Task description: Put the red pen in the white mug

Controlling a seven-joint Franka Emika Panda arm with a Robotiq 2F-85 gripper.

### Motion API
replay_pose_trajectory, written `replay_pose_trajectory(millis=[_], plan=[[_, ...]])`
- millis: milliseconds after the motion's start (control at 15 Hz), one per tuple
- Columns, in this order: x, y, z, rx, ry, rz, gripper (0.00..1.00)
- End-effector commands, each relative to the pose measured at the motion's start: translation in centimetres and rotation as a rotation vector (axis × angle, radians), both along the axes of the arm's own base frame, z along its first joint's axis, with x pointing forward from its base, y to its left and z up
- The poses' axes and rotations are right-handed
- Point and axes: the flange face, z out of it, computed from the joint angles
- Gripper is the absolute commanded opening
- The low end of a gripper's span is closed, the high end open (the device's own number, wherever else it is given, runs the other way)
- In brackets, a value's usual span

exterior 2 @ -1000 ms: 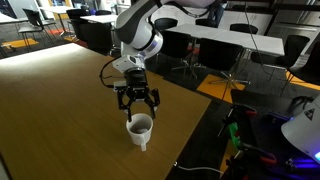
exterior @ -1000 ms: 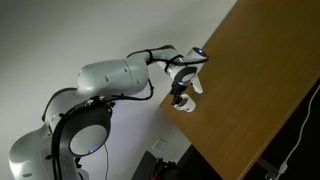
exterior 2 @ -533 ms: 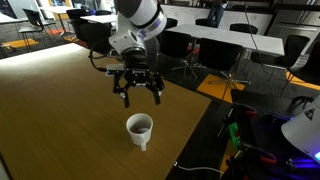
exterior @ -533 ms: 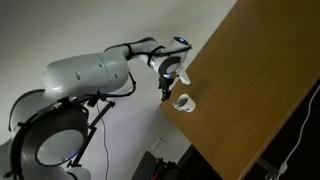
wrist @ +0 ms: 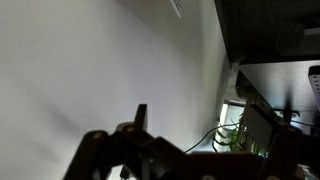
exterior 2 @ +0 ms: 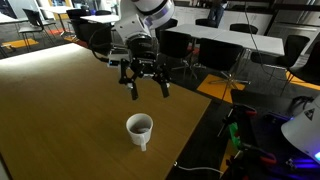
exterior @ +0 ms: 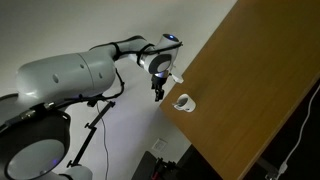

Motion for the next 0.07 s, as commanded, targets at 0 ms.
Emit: replay_pose_trajectory(millis=[0], plan=[[-0.04, 0.02, -0.04, 0.0, 0.001, 0.001, 1.0]])
